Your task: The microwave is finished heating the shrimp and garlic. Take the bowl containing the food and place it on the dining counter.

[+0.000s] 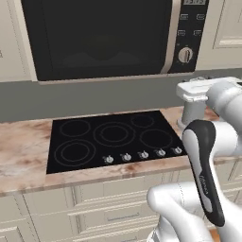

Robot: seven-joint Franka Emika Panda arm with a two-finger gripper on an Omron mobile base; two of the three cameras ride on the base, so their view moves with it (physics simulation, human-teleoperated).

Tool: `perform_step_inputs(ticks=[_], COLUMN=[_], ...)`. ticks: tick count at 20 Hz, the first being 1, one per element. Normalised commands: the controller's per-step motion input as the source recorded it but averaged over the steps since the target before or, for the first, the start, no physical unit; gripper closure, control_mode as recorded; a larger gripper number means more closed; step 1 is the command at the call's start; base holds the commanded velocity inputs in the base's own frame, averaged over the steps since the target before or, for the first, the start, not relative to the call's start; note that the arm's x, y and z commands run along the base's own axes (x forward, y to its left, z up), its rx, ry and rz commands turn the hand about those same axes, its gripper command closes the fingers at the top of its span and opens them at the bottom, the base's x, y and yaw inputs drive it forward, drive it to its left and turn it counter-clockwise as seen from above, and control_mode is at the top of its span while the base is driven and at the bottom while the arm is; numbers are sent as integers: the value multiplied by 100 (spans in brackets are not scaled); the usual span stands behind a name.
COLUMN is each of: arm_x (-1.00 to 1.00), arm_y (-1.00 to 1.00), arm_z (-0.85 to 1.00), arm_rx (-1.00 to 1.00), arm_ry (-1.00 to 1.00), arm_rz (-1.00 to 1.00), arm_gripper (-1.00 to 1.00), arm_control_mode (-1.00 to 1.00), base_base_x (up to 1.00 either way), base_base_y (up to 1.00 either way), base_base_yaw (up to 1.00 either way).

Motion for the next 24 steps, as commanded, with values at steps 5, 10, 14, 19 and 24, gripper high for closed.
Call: perform_step_inputs(ticks=[5,10,14,19,24], arm_x=[0,9,36,53,65], arm_y=[-2,-3,0,0,-13], arm_z=[17,45,49,30,7], arm_rx=[1,2,1,0,0], arm_ry=[-22,-3,0,0,0], arm_rz=[0,0,0,0,0], arm_gripper=[-100,-100,-100,-100,-100], arm_control_mode=[-100,-100,-100,-100,-100], base_base_x=[0,0,0,0,0], base_base_y=[0,0,0,0,0], base_base_yaw=[0,0,0,0,0])
